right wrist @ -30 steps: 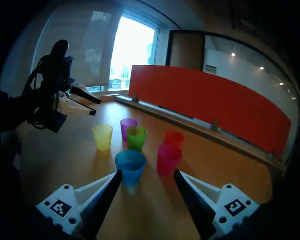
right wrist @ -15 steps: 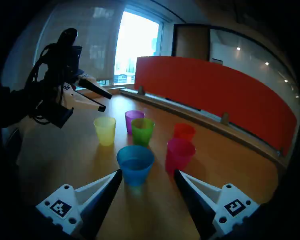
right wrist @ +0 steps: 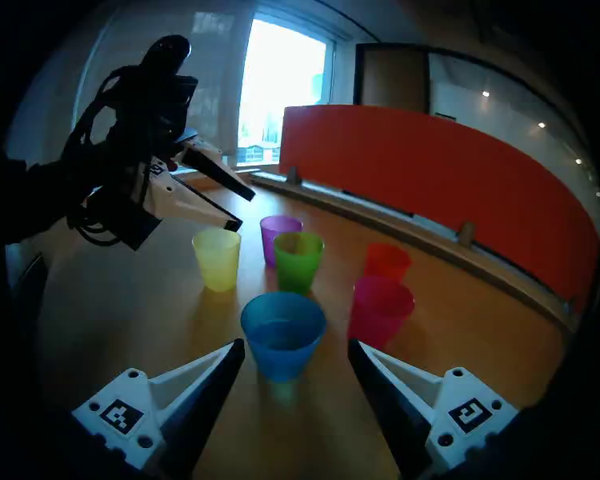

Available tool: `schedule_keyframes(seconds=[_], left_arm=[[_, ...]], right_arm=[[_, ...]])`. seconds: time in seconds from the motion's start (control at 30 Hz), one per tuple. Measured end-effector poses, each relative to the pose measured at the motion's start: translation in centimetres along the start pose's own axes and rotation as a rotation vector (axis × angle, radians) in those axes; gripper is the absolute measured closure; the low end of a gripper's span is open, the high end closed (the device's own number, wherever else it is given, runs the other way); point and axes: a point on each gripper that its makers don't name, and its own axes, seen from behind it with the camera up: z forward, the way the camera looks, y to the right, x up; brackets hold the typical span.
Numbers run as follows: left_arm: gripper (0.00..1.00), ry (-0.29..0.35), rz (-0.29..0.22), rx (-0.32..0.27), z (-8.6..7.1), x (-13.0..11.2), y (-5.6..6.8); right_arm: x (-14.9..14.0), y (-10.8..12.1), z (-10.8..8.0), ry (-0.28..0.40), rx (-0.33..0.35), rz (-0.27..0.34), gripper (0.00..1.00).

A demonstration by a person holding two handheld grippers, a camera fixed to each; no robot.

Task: Pour water

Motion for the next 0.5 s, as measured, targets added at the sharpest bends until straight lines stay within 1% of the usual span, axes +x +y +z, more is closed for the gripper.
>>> schedule_keyframes(seconds=[0.23, 0.5], left_arm=[[0.10, -0.010, -0.005, -0.012, 1.1, -0.1, -0.2], [0.10, -0.013, -0.002, -0.005, 1.6, -0.2, -0.6]], right_arm=[[-0.6, 0.0, 1.0, -0.011, 0.010, 0.007, 0.00], [-1.1, -0.4, 2.5, -0.027, 0.034, 0.000, 0.00]])
